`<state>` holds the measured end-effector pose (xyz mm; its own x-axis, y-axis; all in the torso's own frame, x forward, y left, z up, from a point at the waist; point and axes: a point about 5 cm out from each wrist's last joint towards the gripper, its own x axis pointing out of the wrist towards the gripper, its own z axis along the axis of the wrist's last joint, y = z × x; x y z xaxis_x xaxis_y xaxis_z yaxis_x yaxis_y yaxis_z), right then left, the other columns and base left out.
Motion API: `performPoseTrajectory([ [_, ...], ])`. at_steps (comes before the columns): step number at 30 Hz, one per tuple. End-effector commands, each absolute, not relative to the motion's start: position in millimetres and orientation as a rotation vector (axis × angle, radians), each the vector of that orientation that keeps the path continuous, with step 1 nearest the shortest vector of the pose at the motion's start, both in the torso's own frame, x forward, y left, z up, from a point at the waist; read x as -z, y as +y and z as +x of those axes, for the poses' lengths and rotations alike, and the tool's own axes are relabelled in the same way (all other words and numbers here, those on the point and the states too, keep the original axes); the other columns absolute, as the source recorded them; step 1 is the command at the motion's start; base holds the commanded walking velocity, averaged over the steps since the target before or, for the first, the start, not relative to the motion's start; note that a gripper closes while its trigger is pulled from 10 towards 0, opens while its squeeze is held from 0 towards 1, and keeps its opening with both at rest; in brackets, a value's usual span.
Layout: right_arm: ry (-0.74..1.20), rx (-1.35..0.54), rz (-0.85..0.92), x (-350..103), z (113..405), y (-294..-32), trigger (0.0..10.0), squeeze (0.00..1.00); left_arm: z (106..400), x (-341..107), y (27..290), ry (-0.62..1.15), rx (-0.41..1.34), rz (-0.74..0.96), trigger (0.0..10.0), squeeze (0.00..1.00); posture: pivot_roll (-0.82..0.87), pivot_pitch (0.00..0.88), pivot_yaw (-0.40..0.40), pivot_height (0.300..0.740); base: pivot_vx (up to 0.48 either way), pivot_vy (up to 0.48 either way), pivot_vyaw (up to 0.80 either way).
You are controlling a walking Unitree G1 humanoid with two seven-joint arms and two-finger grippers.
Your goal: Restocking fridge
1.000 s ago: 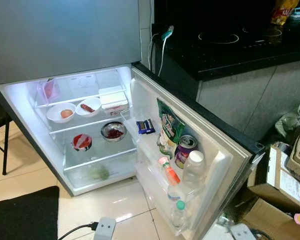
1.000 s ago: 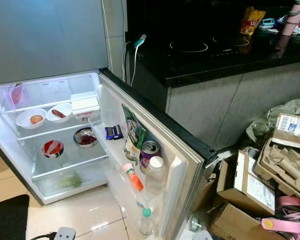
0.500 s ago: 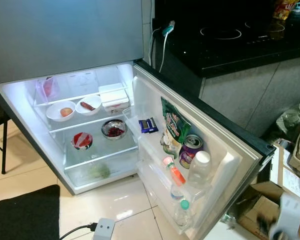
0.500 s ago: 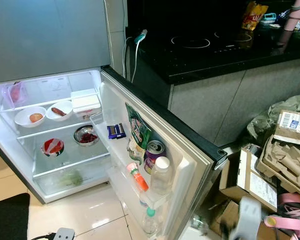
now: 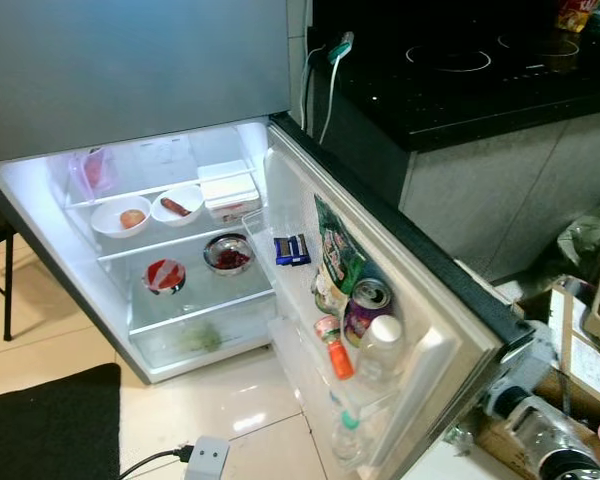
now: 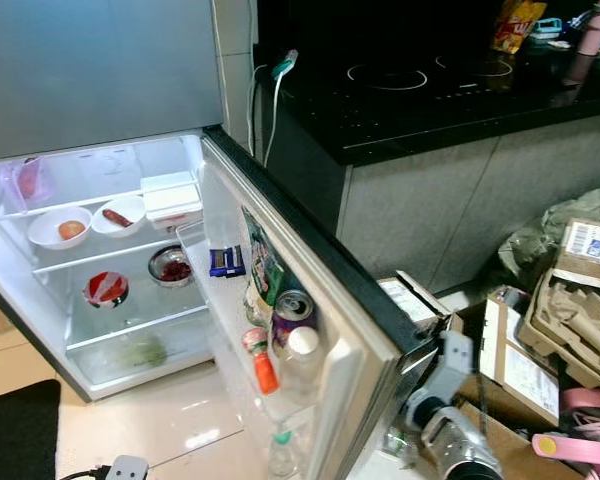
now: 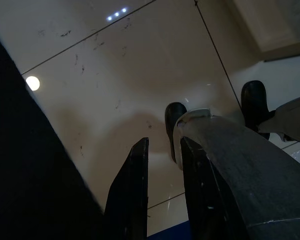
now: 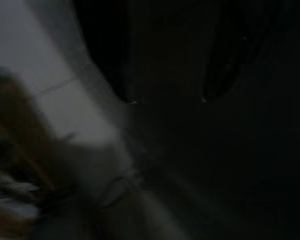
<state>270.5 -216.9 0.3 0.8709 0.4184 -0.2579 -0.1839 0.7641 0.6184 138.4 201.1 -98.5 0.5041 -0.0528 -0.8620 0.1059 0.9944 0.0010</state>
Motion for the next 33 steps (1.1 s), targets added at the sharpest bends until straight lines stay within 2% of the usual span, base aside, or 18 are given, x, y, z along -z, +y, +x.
performPoseTrajectory([
  [1,0.419,-0.480,0.645,0.6,265.6,-206.6,0.0,0.00,135.3,98.9,204.3,1.044,0.101,0.068,10.0,0.00,-0.01,0.000,-0.017,0.740,0.000,0.000,0.00],
  [5,0.446,-0.623,0.668,1.5,260.0,-195.9,0.0,0.00,135.8,98.7,204.1,1.042,0.104,0.067,10.0,0.00,-0.01,0.000,-0.017,0.740,0.000,0.000,0.00],
  [6,0.464,-0.849,0.714,-0.9,251.9,-180.8,0.0,0.00,135.8,98.7,204.2,1.042,0.106,0.067,10.0,0.00,-0.01,0.000,-0.017,0.740,0.000,0.000,0.00],
  [8,0.468,-0.981,0.751,-3.7,247.2,-172.1,0.0,0.00,135.4,98.8,204.4,1.044,0.106,0.065,10.0,0.00,-0.01,0.000,-0.020,0.740,0.000,0.000,0.00],
  [11,0.465,-1.001,0.753,-4.6,247.5,-169.6,0.0,0.00,134.9,99.0,204.3,1.045,0.106,0.064,10.0,0.00,-0.01,0.000,-0.020,0.740,0.000,0.000,0.00],
  [12,0.463,-0.994,0.757,-4.5,248.6,-168.8,0.6,0.00,134.1,99.3,204.0,1.048,0.106,0.063,10.0,0.00,-0.01,0.000,-0.020,0.740,0.000,0.000,0.00],
  [14,0.463,-0.995,0.760,-4.6,248.6,-168.6,0.6,0.00,133.8,99.4,203.9,1.049,0.106,0.062,10.0,0.00,-0.01,0.000,-0.020,0.740,0.000,0.000,0.00],
  [15,0.484,-0.926,0.711,-0.2,249.7,-170.8,10.0,0.00,132.8,99.9,203.1,1.052,0.109,0.062,10.0,0.00,-0.01,0.000,-0.021,0.740,0.000,0.000,0.00],
  [25,0.548,-0.568,0.519,15.8,250.4,-195.0,10.0,0.00,130.0,100.9,203.4,1.064,0.109,0.065,10.0,0.00,-0.01,0.000,-0.022,0.740,0.000,0.000,0.00],
  [27,0.546,-0.578,0.500,17.1,248.0,-195.1,10.0,0.00,129.0,101.2,204.1,1.068,0.107,0.067,10.0,0.00,-0.01,0.000,-0.021,0.740,0.000,0.000,0.00],
  [33,0.563,-0.666,0.532,19.4,242.1,-186.4,10.0,0.00,126.9,102.0,204.0,1.076,0.103,0.068,10.0,0.00,-0.01,0.000,-0.020,0.740,0.000,0.000,0.79],
])
